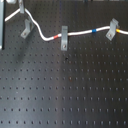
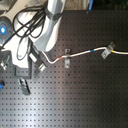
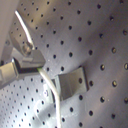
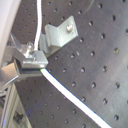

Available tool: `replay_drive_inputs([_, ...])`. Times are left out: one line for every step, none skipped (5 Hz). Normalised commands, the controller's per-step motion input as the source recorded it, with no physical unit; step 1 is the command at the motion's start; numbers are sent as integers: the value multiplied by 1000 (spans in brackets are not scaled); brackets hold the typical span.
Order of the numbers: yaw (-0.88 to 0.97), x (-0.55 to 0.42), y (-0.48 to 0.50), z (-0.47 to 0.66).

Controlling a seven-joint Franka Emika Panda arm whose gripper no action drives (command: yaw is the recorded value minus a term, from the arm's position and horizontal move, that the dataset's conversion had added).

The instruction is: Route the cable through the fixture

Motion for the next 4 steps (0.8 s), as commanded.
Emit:
replay_drive_inputs([271,-294,188,223])
replay_drive_inputs([194,-127,230,588])
replay_drive_inputs([171,-145,124,676])
replay_drive_inputs([29,-56,14,1])
